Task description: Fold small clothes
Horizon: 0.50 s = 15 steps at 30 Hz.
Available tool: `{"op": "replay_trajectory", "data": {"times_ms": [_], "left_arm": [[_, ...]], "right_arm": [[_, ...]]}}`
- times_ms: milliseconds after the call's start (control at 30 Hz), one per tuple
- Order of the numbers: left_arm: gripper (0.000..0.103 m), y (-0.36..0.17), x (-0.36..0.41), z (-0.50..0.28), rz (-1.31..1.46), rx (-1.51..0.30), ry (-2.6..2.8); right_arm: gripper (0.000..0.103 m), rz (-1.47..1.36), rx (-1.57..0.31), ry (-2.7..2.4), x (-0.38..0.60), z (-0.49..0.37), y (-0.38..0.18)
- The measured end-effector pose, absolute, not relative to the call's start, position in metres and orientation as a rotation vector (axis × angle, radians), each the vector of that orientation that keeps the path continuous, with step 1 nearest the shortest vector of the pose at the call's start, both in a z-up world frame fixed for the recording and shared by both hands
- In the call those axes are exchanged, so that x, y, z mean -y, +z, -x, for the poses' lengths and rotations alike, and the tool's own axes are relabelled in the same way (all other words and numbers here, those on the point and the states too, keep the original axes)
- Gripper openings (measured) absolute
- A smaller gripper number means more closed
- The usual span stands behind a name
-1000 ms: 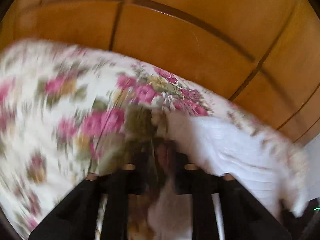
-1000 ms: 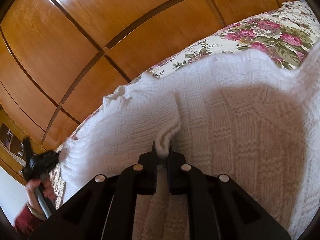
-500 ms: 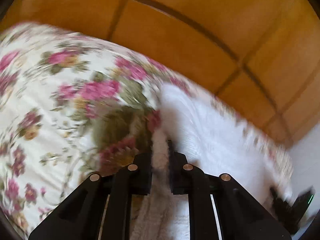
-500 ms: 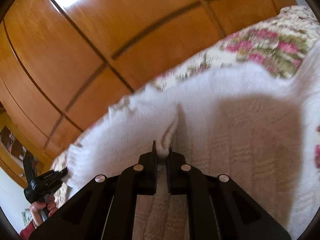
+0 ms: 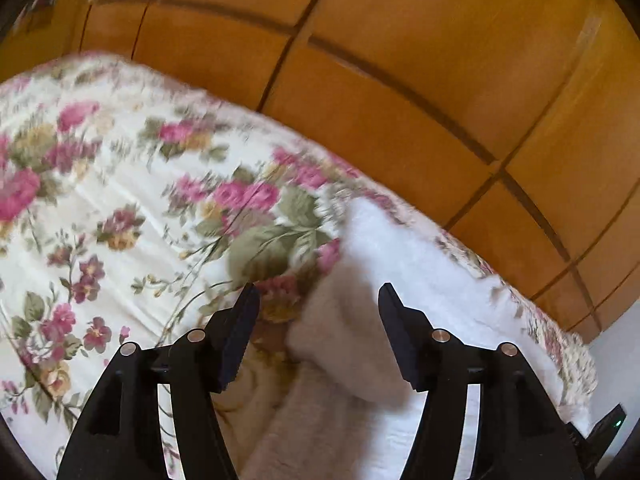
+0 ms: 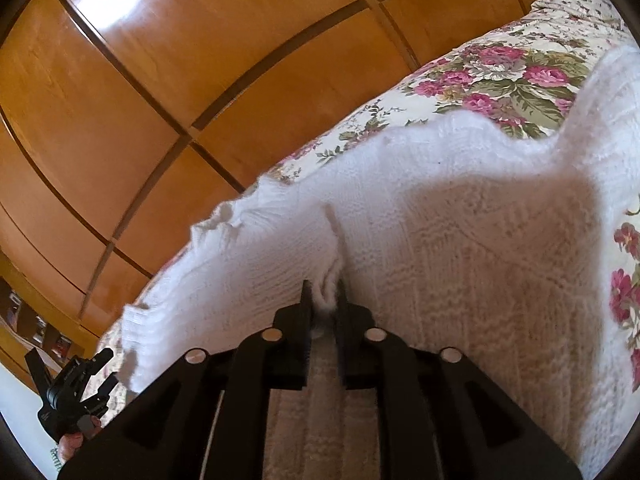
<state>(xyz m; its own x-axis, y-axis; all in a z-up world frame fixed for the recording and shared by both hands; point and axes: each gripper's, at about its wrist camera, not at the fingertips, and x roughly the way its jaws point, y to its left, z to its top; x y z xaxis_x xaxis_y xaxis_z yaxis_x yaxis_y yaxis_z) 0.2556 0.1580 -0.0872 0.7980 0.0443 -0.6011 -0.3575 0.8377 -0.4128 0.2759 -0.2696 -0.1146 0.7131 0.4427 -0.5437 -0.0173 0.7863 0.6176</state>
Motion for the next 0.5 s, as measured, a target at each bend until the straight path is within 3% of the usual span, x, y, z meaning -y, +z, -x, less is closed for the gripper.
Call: {"op": "replay_trajectory", "data": {"times_ms": [133, 200, 333, 433, 500], "left_arm": [[0.061, -0.104, -0.124, -0.291, 0.296, -0.730, 0.294], [0.062, -0.121, -0.138, -0.293, 0.349, -0.825, 0.283], [0.068, -0.118, -0.145, -0.287, 0.410, -0.789, 0.273], [0.082, -0.113, -0.147, -0.278, 0.424, -0.766, 0.296], [0.082, -0.111, -0.150, -0.269, 0.449, -0.748, 0.302]], "right_arm": [[0.017, -0.622, -0.743, 0.273, 0.269, -0.275, -0.114], [0.022, -0.626, -0.736, 0.274, 0.269, -0.274, -0.113], [0.027, -0.639, -0.724, 0.277, 0.271, -0.272, -0.113], [0.039, -0.638, -0.701, 0.277, 0.271, -0.268, -0.109], [0.051, -0.648, -0.657, 0.260, 0.276, -0.259, -0.105]]}}
